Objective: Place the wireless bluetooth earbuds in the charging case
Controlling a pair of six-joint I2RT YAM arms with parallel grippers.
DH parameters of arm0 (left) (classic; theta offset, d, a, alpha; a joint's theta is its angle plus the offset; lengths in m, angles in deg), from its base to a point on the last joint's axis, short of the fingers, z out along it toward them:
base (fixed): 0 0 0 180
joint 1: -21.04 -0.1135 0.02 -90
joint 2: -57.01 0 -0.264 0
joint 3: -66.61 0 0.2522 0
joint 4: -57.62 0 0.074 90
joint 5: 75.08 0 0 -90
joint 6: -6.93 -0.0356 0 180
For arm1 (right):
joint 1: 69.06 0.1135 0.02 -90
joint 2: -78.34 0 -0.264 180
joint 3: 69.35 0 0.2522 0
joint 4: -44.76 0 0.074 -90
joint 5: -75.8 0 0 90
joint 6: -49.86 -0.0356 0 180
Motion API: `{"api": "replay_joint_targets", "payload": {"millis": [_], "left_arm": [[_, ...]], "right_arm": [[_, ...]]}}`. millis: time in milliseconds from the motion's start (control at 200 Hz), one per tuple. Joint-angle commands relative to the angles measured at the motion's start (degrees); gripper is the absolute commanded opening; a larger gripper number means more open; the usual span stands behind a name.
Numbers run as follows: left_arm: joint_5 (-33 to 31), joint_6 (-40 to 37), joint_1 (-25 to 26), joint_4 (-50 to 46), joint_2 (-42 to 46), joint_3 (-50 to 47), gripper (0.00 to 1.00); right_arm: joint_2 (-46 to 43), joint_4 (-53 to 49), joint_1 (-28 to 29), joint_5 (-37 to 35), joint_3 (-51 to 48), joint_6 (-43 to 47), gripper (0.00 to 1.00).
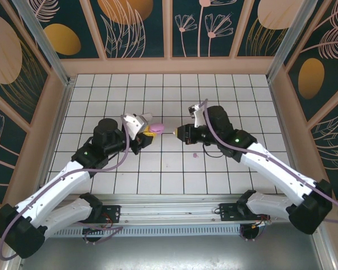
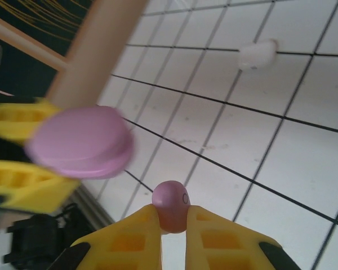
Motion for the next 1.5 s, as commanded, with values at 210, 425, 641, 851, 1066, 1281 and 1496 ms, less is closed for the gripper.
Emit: {"api": "replay_joint_targets", "payload": {"millis": [210, 425, 641, 851, 1066, 1281, 1496], "left_arm": [[3.0, -1.4, -0.4, 6.3, -2.4, 2.8, 0.00], [4.3, -1.6, -0.3, 6.3, -2.3, 2.2, 0.00], [5.4, -2.1, -0.4, 6.8, -1.6, 1.0, 0.00], [5.8, -3.4, -0.4, 6.8, -1.2, 0.3, 0.00], [7.1, -5.0, -0.3, 8.8, -0.2, -1.6, 0.00], [8.0, -6.6, -0.3, 10.3, 0.0, -2.5, 0.00], [7.5, -7.1, -0.3, 10.8, 0.0, -2.7, 0.00]], "right_arm": [[1.6, 2.8, 4.2, 7.7, 2.1, -3.2, 0.13], [5.0, 4.0, 4.2, 9.1, 5.6, -1.9, 0.13], [7.5, 3.1, 4.1, 9.2, 9.1, -0.9, 0.13], [8.3, 2.8, 3.8, 8.2, 10.4, -1.1, 0.13], [8.8, 1.3, 3.6, 6.0, 11.7, -0.7, 0.13], [9.2, 0.7, 3.7, 5.3, 12.9, -0.6, 0.12], [10.0, -2.5, 4.8, 2.5, 14.3, 0.7, 0.12]]}}
